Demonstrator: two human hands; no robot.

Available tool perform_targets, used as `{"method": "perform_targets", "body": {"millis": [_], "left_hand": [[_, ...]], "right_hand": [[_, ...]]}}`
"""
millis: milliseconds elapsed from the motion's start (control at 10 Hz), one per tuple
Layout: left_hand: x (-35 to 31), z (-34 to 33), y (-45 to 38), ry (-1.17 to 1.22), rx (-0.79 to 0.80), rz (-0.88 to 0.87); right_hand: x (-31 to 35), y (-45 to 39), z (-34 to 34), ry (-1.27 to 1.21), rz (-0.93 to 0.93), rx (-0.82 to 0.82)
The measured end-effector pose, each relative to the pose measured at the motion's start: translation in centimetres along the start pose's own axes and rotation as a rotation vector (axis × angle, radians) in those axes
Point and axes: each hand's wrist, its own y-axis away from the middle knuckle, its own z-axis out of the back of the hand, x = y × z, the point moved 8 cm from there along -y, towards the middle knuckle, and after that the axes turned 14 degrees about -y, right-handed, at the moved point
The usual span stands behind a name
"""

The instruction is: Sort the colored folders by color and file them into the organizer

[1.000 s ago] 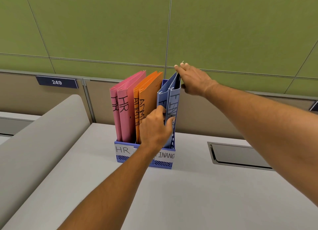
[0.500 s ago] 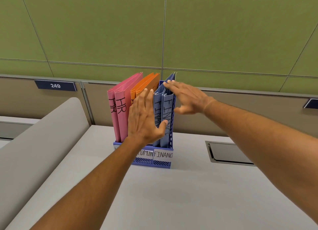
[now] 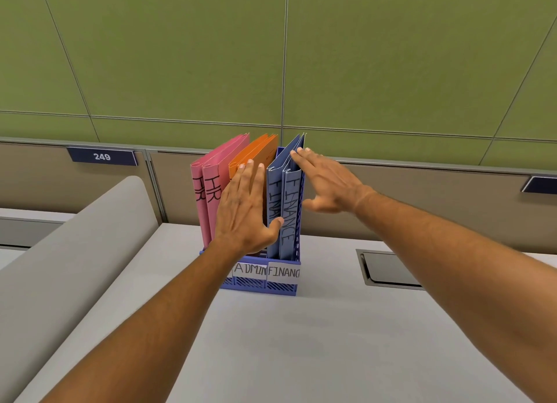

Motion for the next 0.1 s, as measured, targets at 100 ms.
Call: {"method": "perform_targets", "body": {"millis": [100], "left_hand": [[0.12,0.62,0.38,-0.026,0.013,-0.012]], "right_hand": [[0.63,1.61,-0.17,0.022,-0.006,-0.046]]}}
